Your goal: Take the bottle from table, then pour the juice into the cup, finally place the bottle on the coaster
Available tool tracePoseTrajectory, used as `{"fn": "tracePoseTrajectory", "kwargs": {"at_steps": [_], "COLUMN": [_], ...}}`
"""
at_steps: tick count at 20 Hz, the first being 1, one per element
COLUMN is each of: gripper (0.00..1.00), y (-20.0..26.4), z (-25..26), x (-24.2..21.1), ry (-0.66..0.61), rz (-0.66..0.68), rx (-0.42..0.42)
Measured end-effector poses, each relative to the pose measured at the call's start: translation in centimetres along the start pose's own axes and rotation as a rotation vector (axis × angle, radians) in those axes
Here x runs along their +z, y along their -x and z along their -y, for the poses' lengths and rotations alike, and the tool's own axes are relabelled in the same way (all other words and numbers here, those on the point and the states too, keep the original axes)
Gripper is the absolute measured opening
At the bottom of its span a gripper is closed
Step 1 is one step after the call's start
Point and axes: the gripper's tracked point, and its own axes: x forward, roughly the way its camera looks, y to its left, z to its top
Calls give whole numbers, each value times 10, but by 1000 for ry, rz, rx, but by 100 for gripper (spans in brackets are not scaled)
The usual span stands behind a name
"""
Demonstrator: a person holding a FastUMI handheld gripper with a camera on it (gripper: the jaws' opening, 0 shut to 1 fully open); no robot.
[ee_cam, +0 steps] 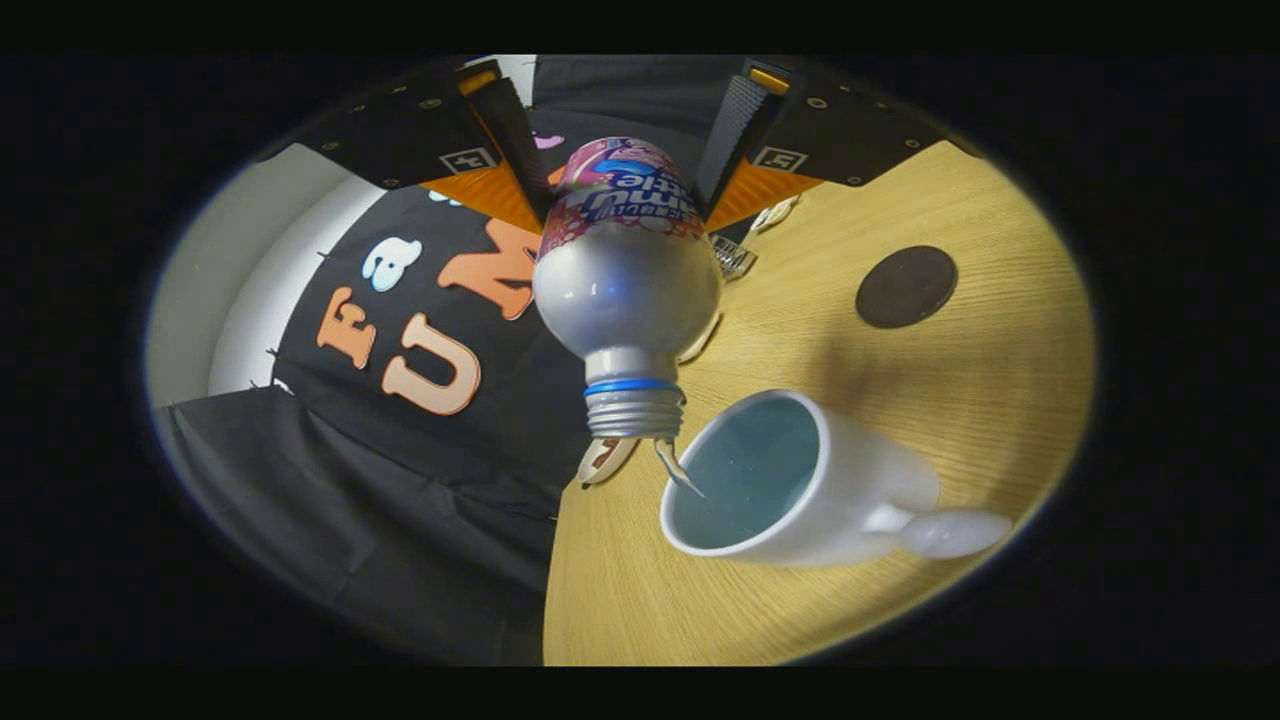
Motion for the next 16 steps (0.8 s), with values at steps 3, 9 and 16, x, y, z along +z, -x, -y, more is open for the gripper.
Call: {"fn": "tracePoseTrajectory", "kwargs": {"at_steps": [3,9,16], "gripper": [77,77,77], "y": [-2,-4,-2], "z": [1,1,8], "x": [0,-5,0], "ry": [24,70,103], "rz": [6,-2,14], "rx": [1,16,13]}}
